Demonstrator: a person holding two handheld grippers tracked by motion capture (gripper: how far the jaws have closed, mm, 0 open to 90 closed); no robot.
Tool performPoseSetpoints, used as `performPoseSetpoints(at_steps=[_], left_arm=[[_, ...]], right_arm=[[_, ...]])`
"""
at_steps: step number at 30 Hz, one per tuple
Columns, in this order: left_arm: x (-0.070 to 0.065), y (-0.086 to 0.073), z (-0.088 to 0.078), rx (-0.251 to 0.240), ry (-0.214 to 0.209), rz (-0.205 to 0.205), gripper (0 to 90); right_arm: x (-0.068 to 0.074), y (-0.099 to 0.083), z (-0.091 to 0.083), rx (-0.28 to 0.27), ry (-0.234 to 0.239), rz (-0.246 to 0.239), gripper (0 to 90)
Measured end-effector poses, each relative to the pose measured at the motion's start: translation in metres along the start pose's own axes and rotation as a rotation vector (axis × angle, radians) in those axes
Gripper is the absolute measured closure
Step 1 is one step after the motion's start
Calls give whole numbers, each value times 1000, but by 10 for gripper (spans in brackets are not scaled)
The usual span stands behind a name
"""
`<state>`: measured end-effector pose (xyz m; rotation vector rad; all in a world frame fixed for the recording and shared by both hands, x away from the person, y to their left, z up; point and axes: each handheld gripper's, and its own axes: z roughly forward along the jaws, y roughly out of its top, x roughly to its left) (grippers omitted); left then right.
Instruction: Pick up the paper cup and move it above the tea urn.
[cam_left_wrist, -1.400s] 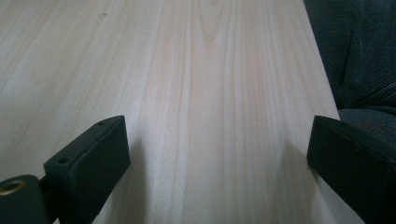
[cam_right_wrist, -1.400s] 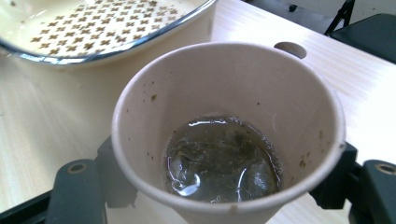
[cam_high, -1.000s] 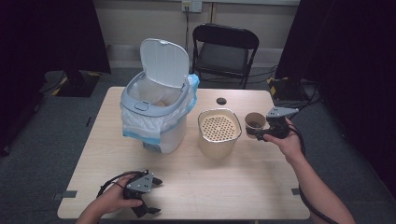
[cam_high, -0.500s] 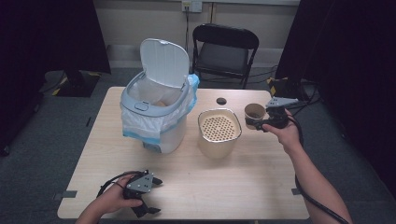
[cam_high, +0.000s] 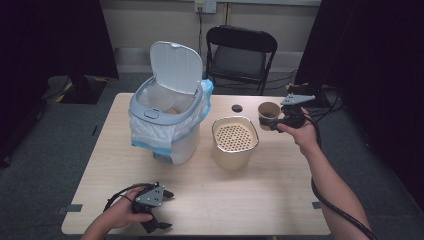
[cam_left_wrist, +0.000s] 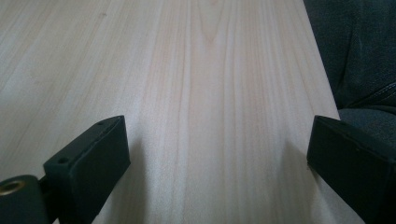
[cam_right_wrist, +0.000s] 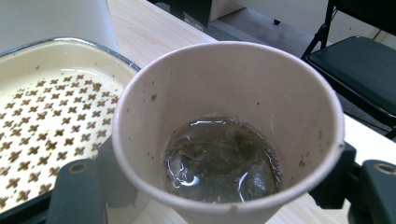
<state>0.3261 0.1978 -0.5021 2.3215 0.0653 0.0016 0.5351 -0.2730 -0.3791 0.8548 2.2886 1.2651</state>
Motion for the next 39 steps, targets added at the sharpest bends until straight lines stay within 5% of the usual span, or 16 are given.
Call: performPoseSetpoints(at_steps=[39], left_arm=[[1,0,0,6,3,10,49]], right_arm=[[-2,59,6,-26,-8,-53,272]])
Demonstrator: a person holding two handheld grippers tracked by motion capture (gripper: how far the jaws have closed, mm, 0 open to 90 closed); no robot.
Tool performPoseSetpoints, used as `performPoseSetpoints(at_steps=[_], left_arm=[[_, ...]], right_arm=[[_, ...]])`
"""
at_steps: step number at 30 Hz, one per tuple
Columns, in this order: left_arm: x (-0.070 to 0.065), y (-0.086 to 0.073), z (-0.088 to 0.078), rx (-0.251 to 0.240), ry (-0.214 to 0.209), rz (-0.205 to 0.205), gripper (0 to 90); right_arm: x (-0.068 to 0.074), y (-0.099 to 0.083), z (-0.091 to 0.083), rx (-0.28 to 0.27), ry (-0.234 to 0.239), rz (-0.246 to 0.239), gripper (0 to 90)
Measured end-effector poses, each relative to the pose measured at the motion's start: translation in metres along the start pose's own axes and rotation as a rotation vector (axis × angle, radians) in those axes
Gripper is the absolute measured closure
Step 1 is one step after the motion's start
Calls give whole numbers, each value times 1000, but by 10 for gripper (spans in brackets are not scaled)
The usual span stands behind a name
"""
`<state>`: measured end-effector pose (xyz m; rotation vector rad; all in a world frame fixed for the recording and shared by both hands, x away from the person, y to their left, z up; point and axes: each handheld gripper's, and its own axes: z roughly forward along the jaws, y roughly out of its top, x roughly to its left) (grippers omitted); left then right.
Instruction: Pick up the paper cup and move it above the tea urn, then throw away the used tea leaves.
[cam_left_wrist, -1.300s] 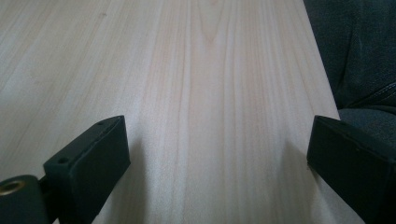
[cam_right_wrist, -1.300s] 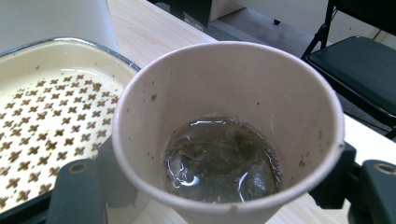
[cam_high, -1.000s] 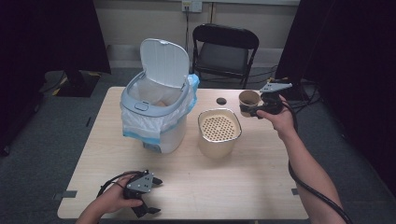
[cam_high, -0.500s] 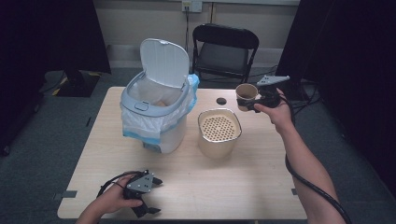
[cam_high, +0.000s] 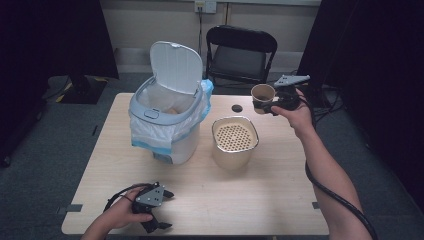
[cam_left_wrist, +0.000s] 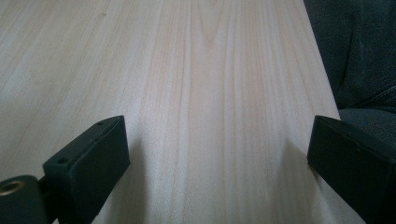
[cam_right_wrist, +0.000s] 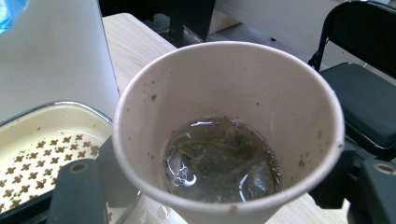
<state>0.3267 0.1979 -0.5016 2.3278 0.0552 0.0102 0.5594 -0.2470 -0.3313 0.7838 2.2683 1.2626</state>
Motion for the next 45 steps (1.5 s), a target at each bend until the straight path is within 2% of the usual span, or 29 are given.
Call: performPoseSetpoints(at_steps=[10,16,22,24,30,32,38,43,45], left_arm=[[0,0,0,-2,0,-2,49],[0,0,0,-2,-1,-2,49],[0,0,0,-2,-1,-2,49],[0,0,0,-2,-1,-2,49],[0,0,0,-3,-1,-2,49],[0,0,0,-2,-1,-2,49],[0,0,0,-2,-1,-2,49],[0,0,0,-2,-1,-2,49],[0,0,0,-1,-1,-2,49]], right_arm=[[9,5,-4,4,-18,-56,273],[17,5,-5,10,-65,-135,274],[30,7,-7,-6,-117,-280,277],[35,8,-7,-17,-123,-313,278],[46,12,-7,-5,-165,-447,281],[49,13,-7,-8,-171,-467,281],[63,12,-4,45,-187,-631,281],[76,9,3,142,-207,-790,282],[82,7,7,177,-214,-868,282]])
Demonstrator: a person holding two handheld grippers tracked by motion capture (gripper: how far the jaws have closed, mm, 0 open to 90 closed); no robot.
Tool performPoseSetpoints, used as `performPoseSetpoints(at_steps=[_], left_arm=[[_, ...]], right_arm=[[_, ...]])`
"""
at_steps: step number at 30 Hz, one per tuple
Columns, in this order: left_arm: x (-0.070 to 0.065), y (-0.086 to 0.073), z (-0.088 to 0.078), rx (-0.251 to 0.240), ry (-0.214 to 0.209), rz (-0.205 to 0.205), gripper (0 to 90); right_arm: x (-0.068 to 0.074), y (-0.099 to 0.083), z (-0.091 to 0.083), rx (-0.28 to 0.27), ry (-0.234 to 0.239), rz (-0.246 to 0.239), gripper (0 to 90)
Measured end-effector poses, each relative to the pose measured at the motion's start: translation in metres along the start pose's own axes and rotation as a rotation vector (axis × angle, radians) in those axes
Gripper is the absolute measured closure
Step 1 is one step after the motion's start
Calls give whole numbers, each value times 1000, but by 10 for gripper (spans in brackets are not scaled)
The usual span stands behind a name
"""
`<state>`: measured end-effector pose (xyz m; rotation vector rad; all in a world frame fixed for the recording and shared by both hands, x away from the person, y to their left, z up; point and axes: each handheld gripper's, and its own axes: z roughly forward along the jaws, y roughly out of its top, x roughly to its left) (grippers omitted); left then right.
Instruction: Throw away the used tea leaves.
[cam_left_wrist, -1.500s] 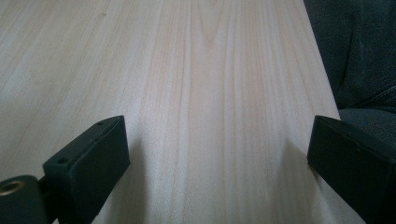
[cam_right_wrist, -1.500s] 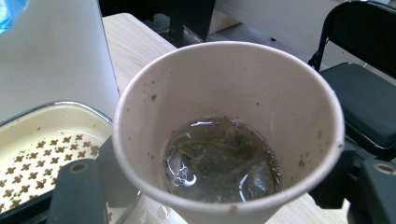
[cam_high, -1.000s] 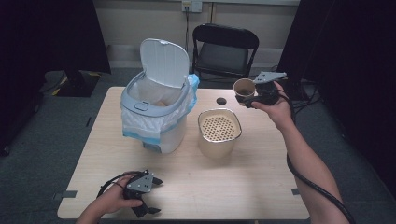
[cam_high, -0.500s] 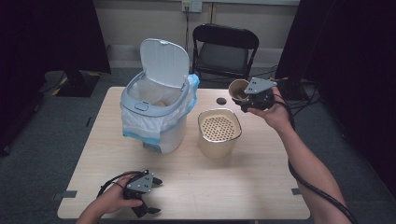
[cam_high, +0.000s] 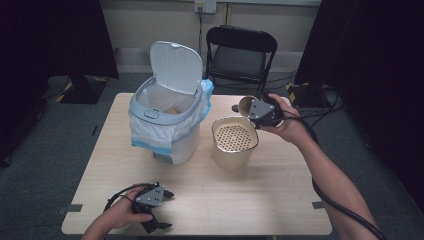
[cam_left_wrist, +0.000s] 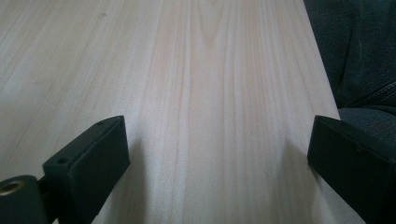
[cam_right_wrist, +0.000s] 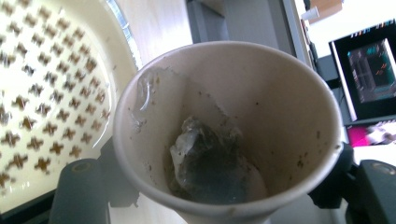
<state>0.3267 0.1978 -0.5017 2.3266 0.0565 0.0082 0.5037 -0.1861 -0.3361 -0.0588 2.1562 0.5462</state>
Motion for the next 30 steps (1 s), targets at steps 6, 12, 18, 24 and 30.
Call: performPoseSetpoints(at_steps=[6,12,18,24,30], left_arm=[[0,0,0,2,-2,3,46],[0,0,1,-3,-2,-2,44],[0,0,0,2,-1,2,44],[0,0,1,-1,-2,-1,43],[0,0,0,0,-2,4,43]], right_arm=[[11,11,3,75,-66,-235,284],[15,22,1,143,-194,-503,284],[23,30,-1,195,-351,-796,284],[18,36,-7,188,-387,-799,280],[-4,22,-10,73,-157,-207,276]])
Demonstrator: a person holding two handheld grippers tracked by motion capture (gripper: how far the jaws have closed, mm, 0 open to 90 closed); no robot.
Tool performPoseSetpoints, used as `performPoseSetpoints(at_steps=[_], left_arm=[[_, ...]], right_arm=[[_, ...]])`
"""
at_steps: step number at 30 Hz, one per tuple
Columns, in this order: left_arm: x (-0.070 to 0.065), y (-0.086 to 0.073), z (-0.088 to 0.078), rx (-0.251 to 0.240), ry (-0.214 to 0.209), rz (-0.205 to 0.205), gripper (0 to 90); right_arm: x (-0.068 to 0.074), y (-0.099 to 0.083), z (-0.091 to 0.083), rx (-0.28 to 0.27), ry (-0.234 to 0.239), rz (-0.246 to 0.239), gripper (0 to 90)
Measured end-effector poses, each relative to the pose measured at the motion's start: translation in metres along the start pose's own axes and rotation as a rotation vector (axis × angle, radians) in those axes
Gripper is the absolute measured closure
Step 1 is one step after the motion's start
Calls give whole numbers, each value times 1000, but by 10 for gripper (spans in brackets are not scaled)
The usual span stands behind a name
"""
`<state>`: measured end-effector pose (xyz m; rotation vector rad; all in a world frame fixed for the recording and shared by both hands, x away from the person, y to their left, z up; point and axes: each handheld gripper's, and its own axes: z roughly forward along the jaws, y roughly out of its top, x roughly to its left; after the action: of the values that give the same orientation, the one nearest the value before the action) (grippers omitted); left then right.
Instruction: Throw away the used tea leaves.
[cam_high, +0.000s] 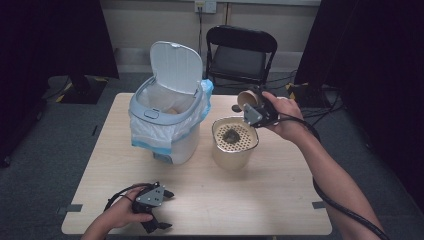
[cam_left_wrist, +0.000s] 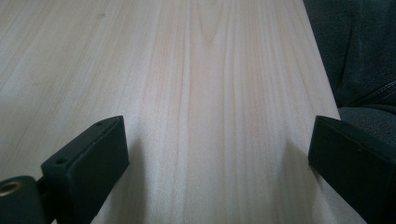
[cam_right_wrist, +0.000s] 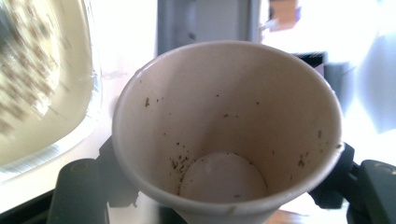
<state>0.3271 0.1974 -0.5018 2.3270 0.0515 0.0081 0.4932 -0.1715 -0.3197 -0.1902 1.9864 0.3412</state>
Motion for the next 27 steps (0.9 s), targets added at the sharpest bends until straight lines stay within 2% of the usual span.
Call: performPoseSetpoints(at_steps=[2,3,6,11,16,24,25,27], left_arm=[[0,0,0,1,0,0,44],[0,0,0,0,1,-1,43],[0,0,0,-2,1,-4,43],[0,0,0,1,1,0,43],[0,0,0,1,0,1,43],[0,0,0,2,1,0,43],[0,0,0,3,1,-1,43],[0,0,0,4,0,-3,43]], right_arm=[[-4,-8,1,-29,58,155,275],[-5,-12,2,-44,81,217,275],[-5,-20,4,-58,128,361,275],[-4,-29,7,-89,211,552,275],[-4,-32,11,-115,264,666,275],[-6,-34,15,-140,344,803,275],[-5,-34,16,-136,347,820,275],[-5,-34,17,-135,350,820,275]])
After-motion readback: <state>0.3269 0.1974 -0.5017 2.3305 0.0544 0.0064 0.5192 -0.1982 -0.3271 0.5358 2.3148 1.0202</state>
